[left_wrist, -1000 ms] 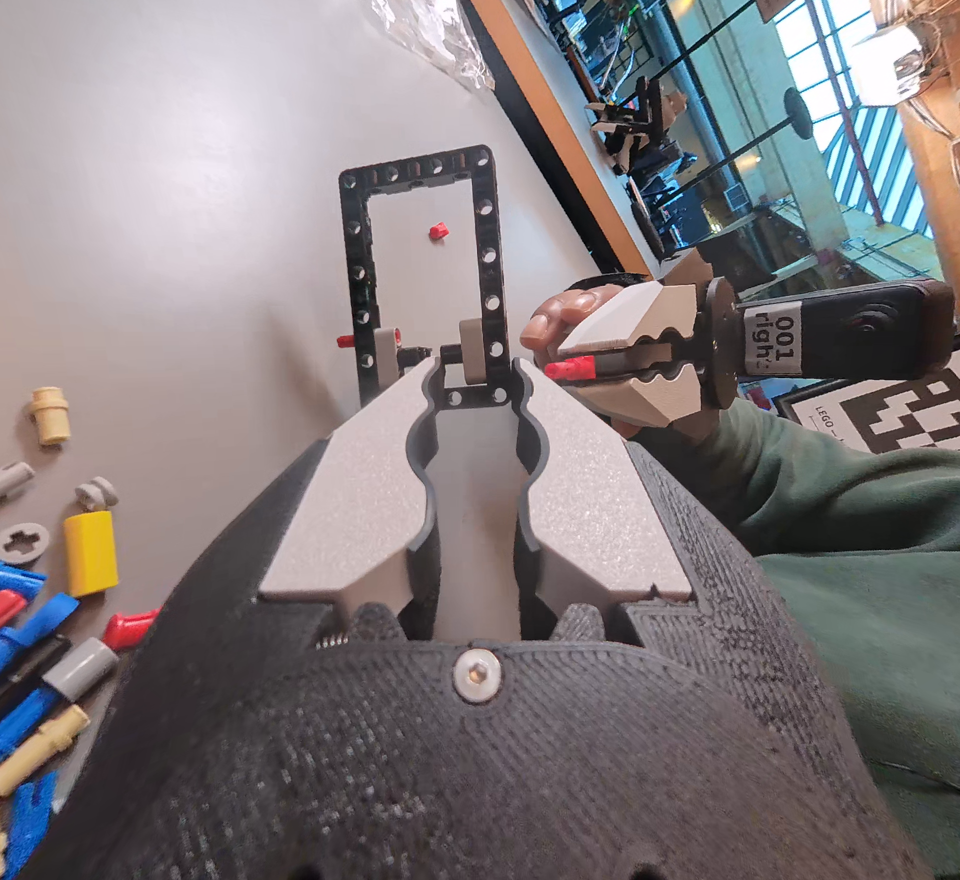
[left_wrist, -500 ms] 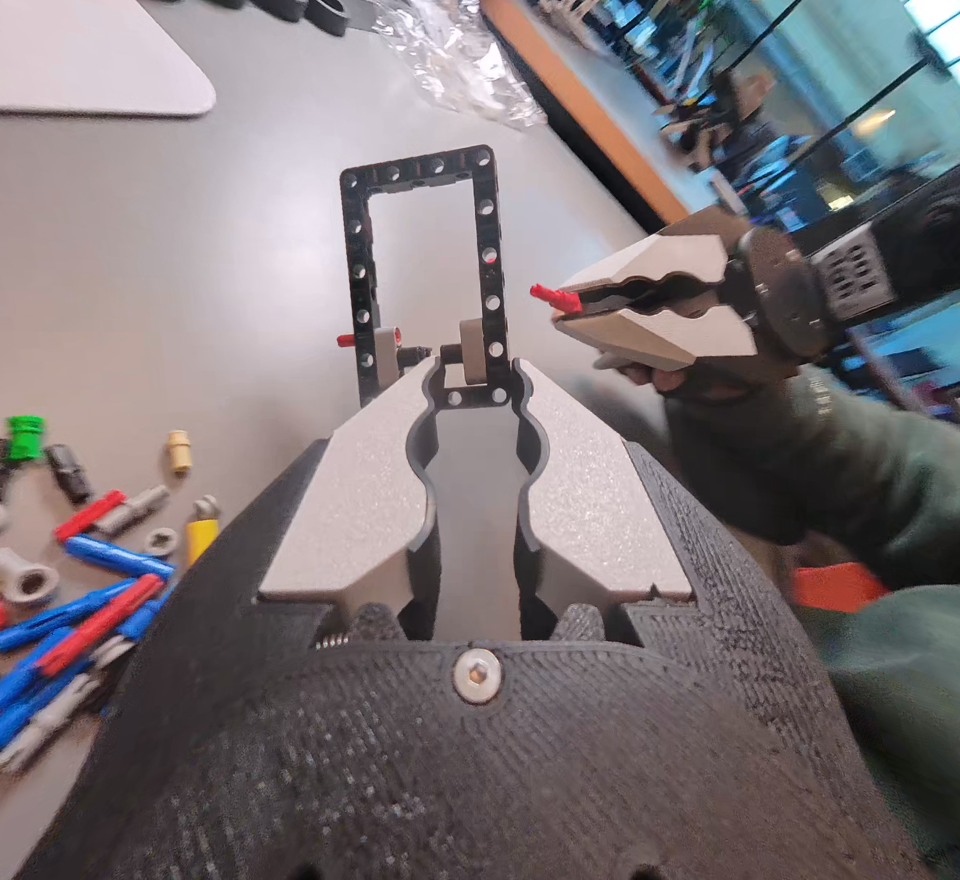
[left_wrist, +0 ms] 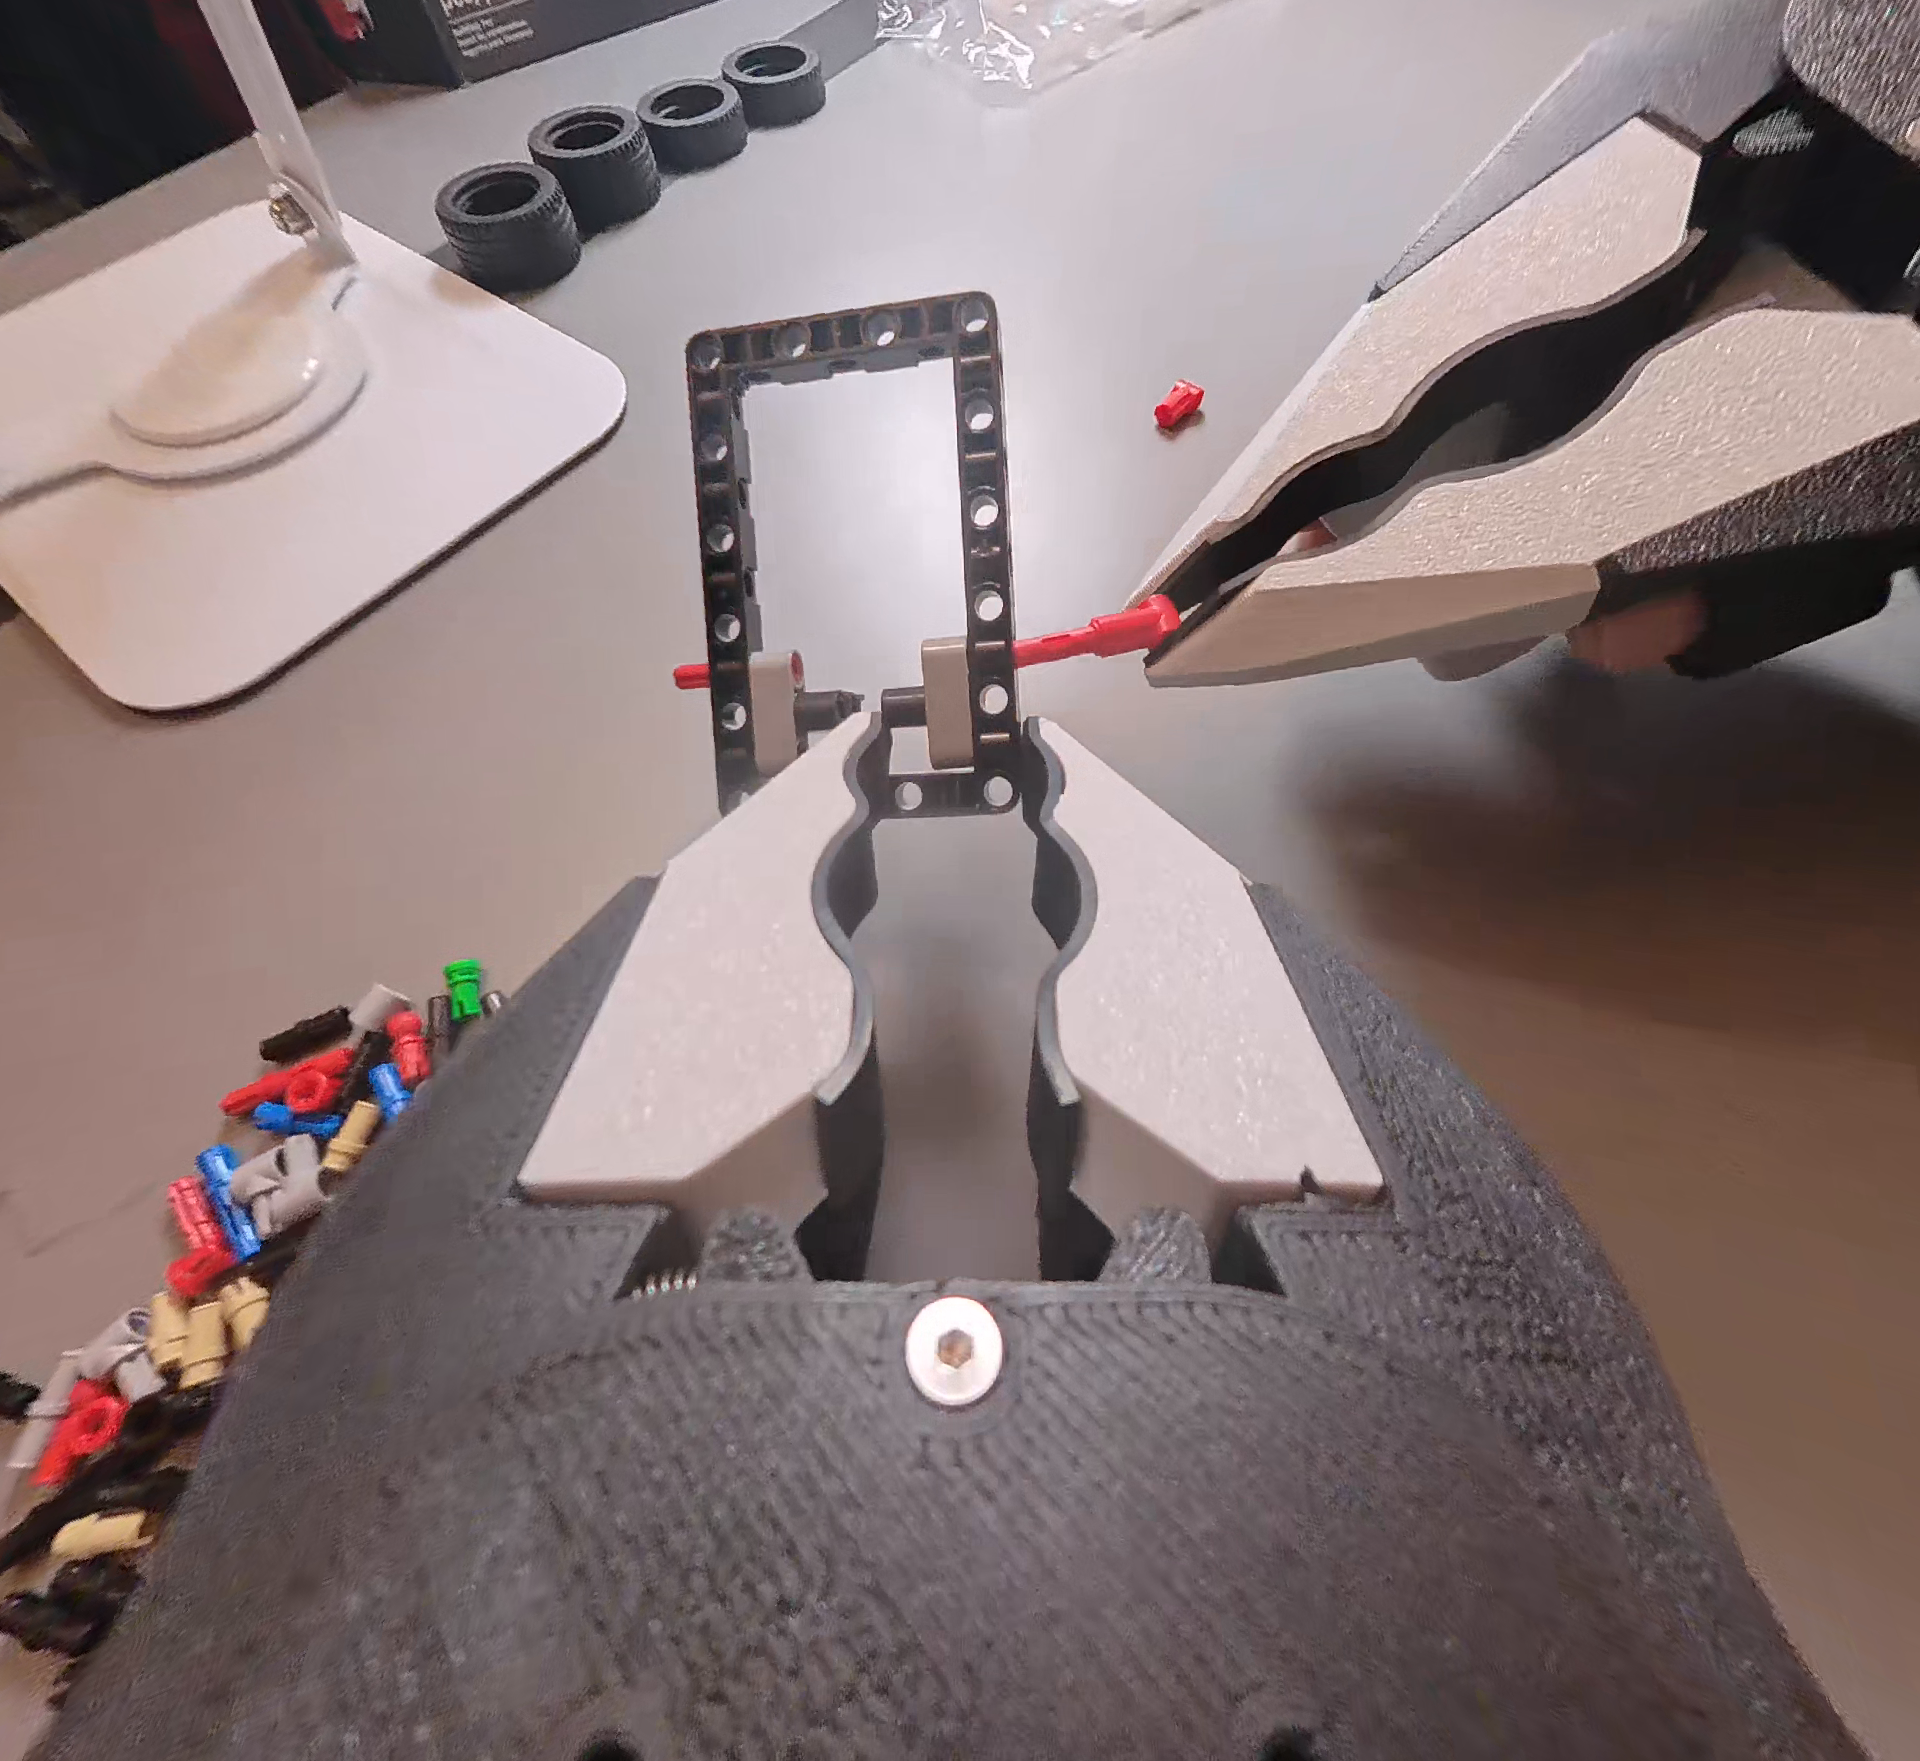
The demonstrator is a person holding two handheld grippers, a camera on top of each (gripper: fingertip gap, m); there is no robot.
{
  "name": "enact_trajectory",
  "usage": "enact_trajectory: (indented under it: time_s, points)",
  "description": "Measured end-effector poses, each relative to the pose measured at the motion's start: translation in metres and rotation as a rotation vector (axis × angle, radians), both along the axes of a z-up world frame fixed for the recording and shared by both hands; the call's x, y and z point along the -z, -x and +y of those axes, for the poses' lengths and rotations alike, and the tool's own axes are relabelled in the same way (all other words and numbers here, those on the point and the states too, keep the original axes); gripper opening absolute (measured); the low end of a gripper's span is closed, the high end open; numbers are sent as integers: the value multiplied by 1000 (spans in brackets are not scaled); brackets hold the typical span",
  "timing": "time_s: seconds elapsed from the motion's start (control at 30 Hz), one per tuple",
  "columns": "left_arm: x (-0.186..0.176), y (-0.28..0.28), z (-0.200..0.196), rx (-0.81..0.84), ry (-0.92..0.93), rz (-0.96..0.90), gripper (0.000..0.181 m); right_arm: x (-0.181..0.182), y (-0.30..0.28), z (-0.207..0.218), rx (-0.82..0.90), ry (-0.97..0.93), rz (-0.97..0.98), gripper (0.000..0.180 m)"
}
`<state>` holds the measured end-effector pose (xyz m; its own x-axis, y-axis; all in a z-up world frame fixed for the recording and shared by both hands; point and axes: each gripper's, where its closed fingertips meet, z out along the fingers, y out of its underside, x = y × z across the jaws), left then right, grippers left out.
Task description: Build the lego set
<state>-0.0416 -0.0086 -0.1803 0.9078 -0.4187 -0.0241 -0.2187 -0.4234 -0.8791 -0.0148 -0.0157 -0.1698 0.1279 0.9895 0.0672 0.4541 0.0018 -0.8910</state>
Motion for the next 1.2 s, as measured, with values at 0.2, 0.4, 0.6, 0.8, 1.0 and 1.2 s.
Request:
enact_trajectory:
  time_s: [0.2,0.4,0.6,0.8,1.0,1.2]
  points:
    - [1,4,3,-29,-32,106,24,6,4,2,105,87,6,5]
    - [-7,7,7,-50,-66,172,23,3,13,1,146,152,71,5]
    - [2,8,6,-44,-45,207,24,6,12,-2,127,225,67,5]
    - [11,12,6,-42,48,42,24,0,8,-3,64,100,46,5]
    - [13,14,5,-45,149,-207,24,10,0,1,10,-257,-135,5]
    - [20,8,4,-33,126,-2,24,15,4,6,76,-133,-154,5]
